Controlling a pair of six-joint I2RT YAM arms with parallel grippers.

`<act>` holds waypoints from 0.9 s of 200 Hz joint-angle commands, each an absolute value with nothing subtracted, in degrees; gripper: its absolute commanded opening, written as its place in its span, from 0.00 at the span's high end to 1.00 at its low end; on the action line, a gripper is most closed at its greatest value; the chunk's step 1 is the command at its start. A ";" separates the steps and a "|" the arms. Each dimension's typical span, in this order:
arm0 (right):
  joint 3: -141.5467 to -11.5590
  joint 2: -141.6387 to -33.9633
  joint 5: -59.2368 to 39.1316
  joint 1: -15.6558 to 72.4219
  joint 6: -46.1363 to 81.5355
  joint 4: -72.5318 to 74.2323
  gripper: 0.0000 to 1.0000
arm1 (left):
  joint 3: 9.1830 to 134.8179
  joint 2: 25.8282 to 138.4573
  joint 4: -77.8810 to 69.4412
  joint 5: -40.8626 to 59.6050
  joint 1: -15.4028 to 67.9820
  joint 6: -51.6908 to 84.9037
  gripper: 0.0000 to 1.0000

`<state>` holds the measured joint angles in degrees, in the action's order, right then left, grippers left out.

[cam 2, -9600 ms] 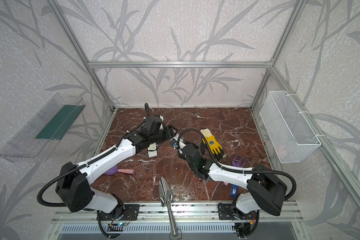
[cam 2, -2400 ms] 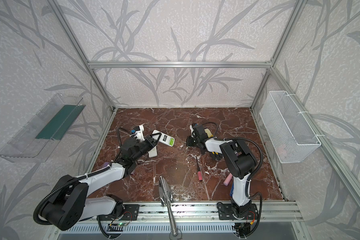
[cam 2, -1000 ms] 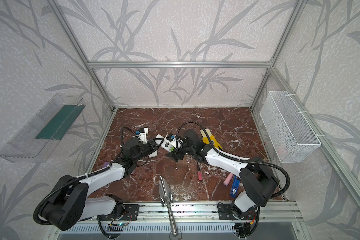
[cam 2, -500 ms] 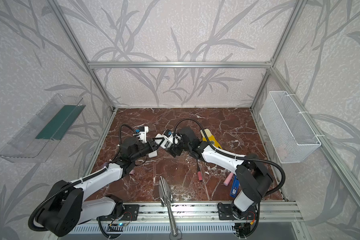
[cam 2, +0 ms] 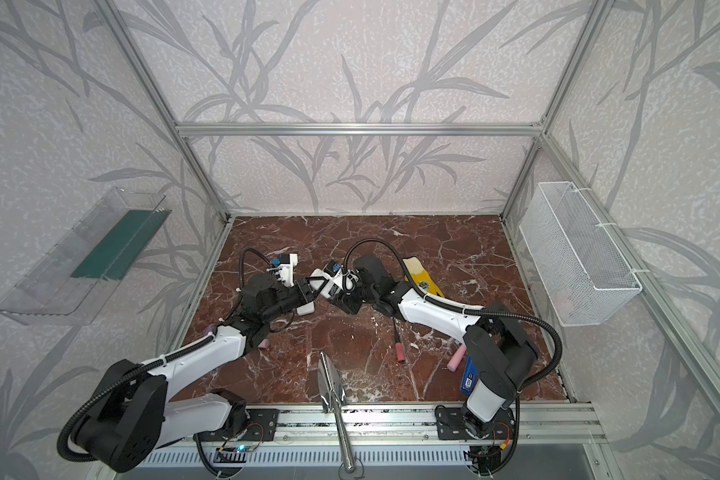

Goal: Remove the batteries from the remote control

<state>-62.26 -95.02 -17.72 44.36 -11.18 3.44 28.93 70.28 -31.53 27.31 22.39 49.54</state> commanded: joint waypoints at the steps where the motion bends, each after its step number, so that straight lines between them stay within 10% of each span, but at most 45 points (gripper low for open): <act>1: -64.09 -95.63 -17.46 43.76 -9.26 2.99 0.69 | 30.32 69.96 -32.88 28.71 22.50 49.22 1.00; 28: -63.64 -95.08 -16.79 43.77 -7.73 2.75 0.73 | 30.49 69.91 -32.05 27.78 22.50 49.22 0.88; 80: -63.01 -95.72 -10.99 43.77 -0.12 -1.97 0.76 | 30.84 69.79 -29.08 24.53 22.41 49.31 0.01; 180: -66.47 -104.90 -1.96 43.77 8.73 -17.85 0.77 | 33.31 66.54 -9.42 9.47 22.32 48.55 0.01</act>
<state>-62.78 -102.04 -4.80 43.86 5.19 -10.87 31.68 67.79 -15.86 14.79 22.44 48.53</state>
